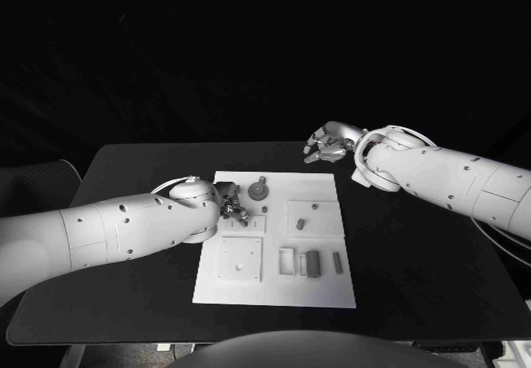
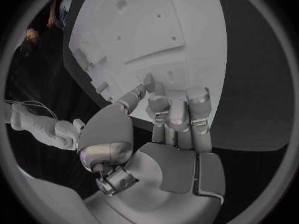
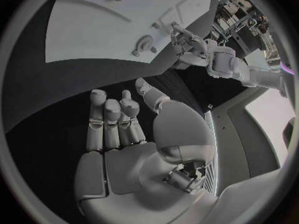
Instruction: Assemble the parts on the task board
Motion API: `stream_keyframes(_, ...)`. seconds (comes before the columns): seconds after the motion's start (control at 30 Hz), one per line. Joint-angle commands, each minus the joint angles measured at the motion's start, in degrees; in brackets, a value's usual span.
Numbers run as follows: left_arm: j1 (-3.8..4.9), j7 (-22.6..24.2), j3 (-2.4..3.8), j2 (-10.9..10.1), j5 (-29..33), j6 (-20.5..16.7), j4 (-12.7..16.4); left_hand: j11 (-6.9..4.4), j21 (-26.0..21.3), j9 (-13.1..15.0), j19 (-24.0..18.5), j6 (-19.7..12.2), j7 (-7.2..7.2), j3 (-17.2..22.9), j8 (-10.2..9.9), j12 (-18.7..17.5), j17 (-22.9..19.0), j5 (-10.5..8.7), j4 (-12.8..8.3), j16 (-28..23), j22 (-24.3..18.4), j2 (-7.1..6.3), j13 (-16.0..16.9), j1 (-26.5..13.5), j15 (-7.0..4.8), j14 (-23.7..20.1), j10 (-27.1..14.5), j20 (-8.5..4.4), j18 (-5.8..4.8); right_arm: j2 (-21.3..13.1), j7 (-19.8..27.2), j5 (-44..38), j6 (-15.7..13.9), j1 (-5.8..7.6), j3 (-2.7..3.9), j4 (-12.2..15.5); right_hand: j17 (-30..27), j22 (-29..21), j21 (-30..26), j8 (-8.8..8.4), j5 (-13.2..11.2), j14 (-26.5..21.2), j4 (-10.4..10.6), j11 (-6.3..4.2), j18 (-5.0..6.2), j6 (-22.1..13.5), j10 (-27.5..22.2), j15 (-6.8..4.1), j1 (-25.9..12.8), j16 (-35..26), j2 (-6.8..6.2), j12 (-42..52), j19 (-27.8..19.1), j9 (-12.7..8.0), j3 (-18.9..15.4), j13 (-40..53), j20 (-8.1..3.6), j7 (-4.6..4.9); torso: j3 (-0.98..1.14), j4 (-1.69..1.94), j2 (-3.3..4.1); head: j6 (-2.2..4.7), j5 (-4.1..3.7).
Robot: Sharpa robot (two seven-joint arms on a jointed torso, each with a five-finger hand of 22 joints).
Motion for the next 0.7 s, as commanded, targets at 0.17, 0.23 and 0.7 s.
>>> stream_keyframes(0.17,0.00,0.43,0.02,0.07,0.31,-0.12,-0.05,-0.05,-0.40,-0.04,0.25,0.60,-0.01,0.61,0.11,0.51,-0.16,-2.62,2.22,0.10,0.57,-1.61,-0.40,-1.08,-0.38,0.01,-0.06,-0.23,4.12,-0.04,0.45,-0.15,0.69,0.00,0.02,0.08,-0.09,0.65,-0.35,-0.32,0.14,0.00,-0.06,0.00,0.76,0.27,-0.20,-0.40,-0.11,-0.31,-0.52,-0.36,-0.18,0.06,0.31,-0.07,0.17,0.57,0.00,0.00,0.00,0.00,-0.09)
stream_keyframes(0.23,0.00,0.45,0.02,0.07,0.31,-0.23,-0.10,-0.06,-0.41,-0.01,0.29,0.62,-0.02,0.81,0.12,0.59,-0.13,-2.62,2.86,0.14,0.57,-2.09,-0.49,-1.27,-0.39,0.05,-0.07,-0.25,4.14,-0.03,0.46,-0.15,0.69,0.00,0.02,0.10,-0.09,0.65,-0.35,-0.32,0.14,0.00,-0.06,0.00,0.76,0.27,-0.20,-0.40,-0.11,-0.31,-0.52,-0.36,-0.18,0.06,0.32,-0.07,0.17,0.57,0.00,0.02,-0.01,0.01,-0.10)
stream_keyframes(0.7,0.00,0.76,0.02,0.07,0.44,0.56,-0.08,-0.08,-0.29,0.19,0.39,0.56,-0.04,1.15,0.21,0.92,-0.05,-2.53,3.37,0.32,0.70,-1.91,-0.71,-0.32,-0.42,0.10,-0.14,-0.34,4.20,-0.08,0.48,-0.15,0.70,0.00,0.02,0.15,-0.10,0.65,-0.36,-0.36,0.14,0.00,-0.05,0.01,0.76,0.23,-0.20,-0.40,-0.13,-0.31,-0.54,-0.36,-0.17,0.07,0.32,-0.07,0.18,0.58,-0.04,0.02,0.00,-0.03,-0.15)
